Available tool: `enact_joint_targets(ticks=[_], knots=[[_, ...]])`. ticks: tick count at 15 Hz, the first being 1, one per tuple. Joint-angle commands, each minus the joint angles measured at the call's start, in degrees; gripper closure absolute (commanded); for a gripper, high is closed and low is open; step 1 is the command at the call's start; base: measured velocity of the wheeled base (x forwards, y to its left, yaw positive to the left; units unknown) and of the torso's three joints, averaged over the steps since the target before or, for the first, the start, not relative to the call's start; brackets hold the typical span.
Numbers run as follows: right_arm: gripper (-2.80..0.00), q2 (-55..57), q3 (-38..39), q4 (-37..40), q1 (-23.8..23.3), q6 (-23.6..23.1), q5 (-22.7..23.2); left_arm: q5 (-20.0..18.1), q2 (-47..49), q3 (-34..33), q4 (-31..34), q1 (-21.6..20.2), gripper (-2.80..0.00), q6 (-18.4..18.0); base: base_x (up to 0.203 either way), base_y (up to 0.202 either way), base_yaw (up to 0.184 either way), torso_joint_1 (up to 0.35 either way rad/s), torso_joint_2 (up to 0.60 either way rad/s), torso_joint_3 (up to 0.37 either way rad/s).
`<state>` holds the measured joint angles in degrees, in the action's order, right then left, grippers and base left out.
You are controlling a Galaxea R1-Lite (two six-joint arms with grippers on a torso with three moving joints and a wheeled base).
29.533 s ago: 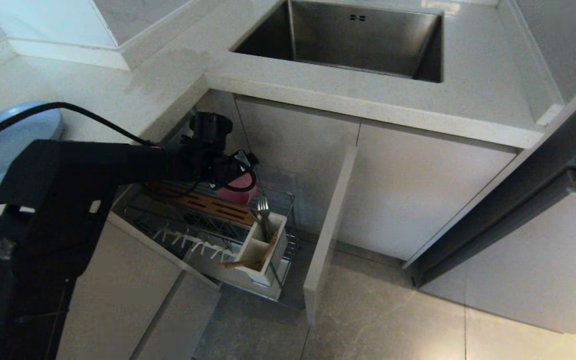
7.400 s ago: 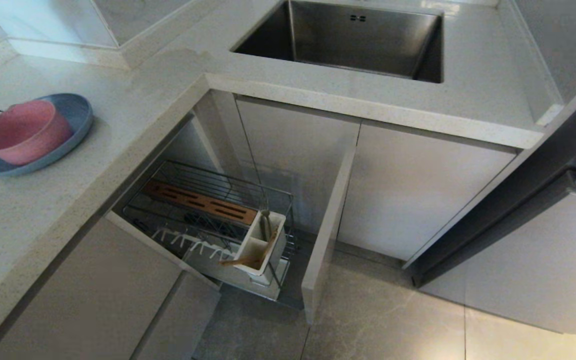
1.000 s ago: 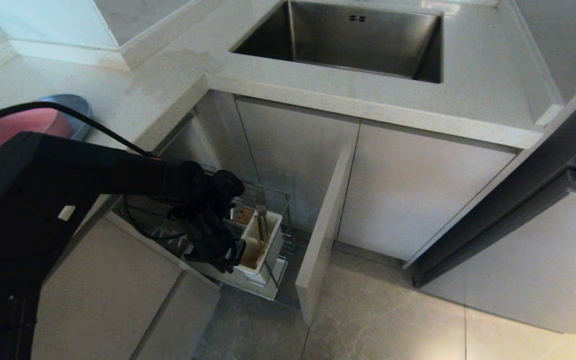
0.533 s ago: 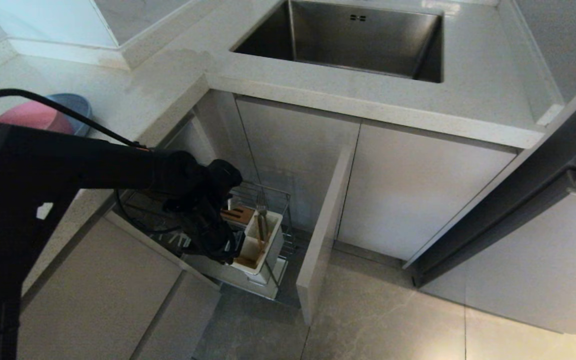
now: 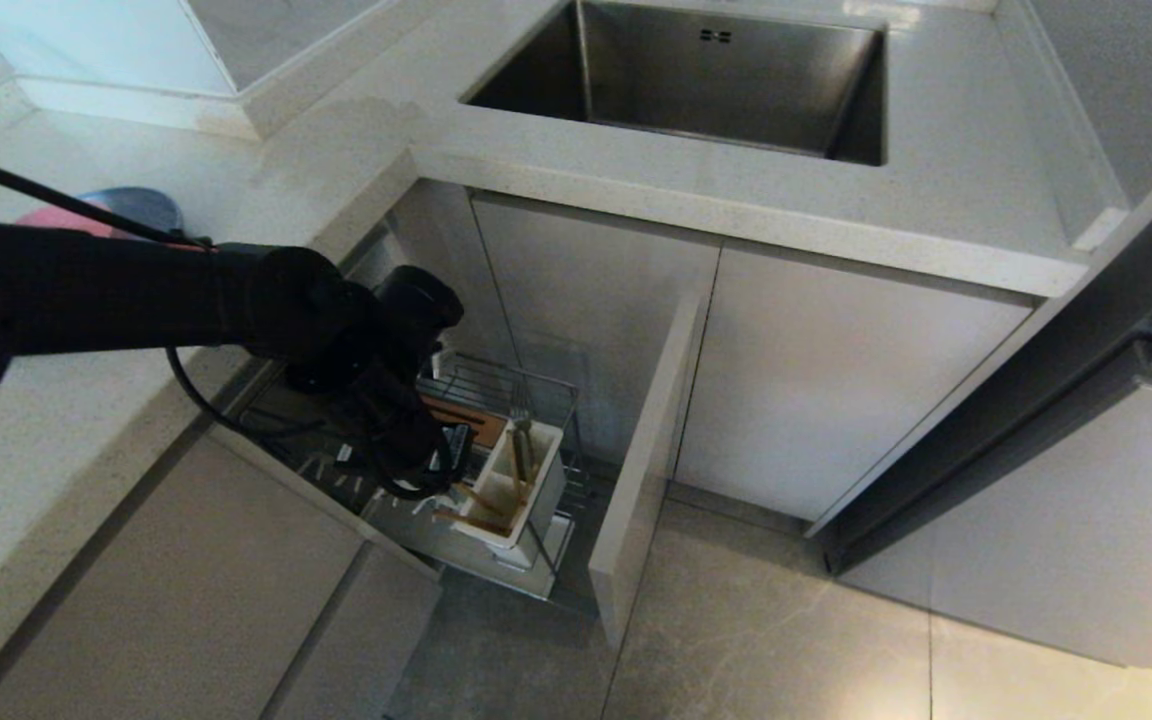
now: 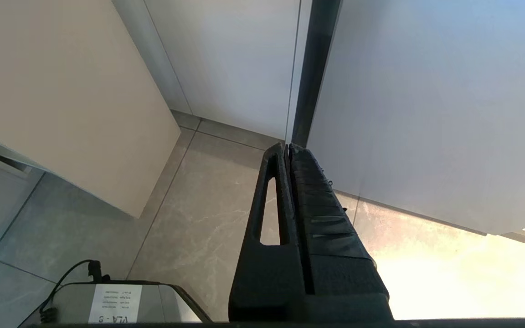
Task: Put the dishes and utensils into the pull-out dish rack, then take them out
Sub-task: Take the chopsticks out of the cupboard
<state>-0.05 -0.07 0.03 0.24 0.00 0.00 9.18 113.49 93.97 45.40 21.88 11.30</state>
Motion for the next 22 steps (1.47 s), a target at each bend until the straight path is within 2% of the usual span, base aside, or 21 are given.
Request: enact_joint_targets(ticks=[1, 10, 22], knots=[[0.00, 0.0, 0.0, 0.0, 0.0, 0.0, 0.0, 0.1, -2.9, 0.0, 0.2, 0.2, 0.00, 0.2, 0.000, 0.000, 0.000, 0.000, 0.00, 0.000], [0.00, 0.0, 0.0, 0.0, 0.0, 0.0, 0.0, 1.9, -12.2, -1.3, 0.3, 0.2, 0.00, 0.7, 0.000, 0.000, 0.000, 0.000, 0.00, 0.000], [0.00, 0.0, 0.0, 0.0, 0.0, 0.0, 0.0, 3.5, -18.7, -0.5, 0.1, 0.8, 0.00, 1.6, 0.000, 0.000, 0.000, 0.000, 0.00, 0.000]])
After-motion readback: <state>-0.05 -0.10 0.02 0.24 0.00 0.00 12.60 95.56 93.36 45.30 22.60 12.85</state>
